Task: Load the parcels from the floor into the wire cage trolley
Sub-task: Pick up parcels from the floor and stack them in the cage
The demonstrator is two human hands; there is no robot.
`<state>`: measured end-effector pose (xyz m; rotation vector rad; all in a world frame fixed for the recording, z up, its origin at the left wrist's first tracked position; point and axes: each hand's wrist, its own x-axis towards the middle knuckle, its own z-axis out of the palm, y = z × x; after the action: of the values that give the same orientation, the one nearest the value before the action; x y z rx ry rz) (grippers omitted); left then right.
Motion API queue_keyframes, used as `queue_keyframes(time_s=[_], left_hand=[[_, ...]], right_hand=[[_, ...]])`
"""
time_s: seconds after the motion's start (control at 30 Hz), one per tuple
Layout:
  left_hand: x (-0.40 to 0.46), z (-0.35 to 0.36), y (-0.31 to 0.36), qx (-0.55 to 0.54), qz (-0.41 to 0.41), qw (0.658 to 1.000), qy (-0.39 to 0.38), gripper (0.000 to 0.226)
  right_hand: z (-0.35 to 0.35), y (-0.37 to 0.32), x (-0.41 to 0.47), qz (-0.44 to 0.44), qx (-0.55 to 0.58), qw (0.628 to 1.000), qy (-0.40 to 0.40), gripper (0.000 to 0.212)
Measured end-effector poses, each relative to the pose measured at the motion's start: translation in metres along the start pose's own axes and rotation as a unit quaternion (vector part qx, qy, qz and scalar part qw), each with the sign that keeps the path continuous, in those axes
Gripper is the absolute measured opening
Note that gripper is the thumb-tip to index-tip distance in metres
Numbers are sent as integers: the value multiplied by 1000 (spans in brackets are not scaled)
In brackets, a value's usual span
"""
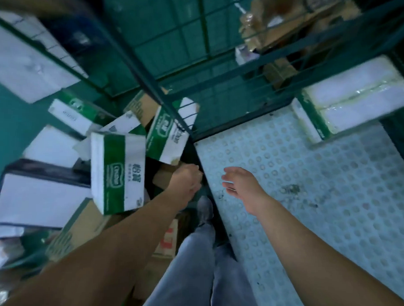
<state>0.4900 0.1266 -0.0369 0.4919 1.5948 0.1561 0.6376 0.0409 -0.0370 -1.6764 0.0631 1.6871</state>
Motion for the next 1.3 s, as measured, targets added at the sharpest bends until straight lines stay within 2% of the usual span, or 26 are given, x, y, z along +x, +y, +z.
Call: queue_keyframes(time_s=[0.07, 0.17, 0.27, 0.5, 0.63, 0.7, 0.8, 0.9, 0.97, 1.1, 1.2, 1.23, 1.3], left_hand=[[0, -28, -6, -32, -6, 999, -8, 9], [3, -69, -11, -87, -5, 996, 29, 8], [12, -110, -12, -142, -23, 988, 56, 12], [49, -214, -26, -239, -43, 960, 137, 4], [76, -274, -40, -288, -59, 942, 159, 29], [90, -301, -48, -318, -71, 931, 162, 26], [119, -340, -63, -352, -92, 914, 179, 15], [151, -374, -79, -373, -103, 899, 205, 37], [167, -387, -89, -378, -117, 889, 230, 51], [201, -409, -102, -377, -150, 875, 265, 53], [218, -415, -98, -337, -160, 888, 270, 33], [221, -418, -95, -324, -156, 893, 271, 32], [234, -422, -91, -324, -153, 898, 256, 43]], right_hand=[[29, 1, 3, 5, -46, 999, -23, 17], [75, 7, 11, 12, -120, 991, -52, 12], [126, 14, 27, 23, -195, 978, -77, 16], [243, 46, 73, 42, -340, 933, -114, 23], [297, 60, 102, 47, -387, 914, -114, 21], [323, 67, 118, 43, -416, 901, -115, 17], [362, 73, 149, 14, -469, 875, -122, 17], [402, 71, 181, -34, -524, 843, -117, 27], [420, 61, 196, -74, -528, 840, -101, 33], [454, 44, 232, -146, -536, 829, -68, 48], [471, 31, 259, -206, -537, 817, -47, 58], [476, 28, 267, -224, -534, 814, -40, 58], [483, 25, 280, -252, -529, 810, -38, 58]])
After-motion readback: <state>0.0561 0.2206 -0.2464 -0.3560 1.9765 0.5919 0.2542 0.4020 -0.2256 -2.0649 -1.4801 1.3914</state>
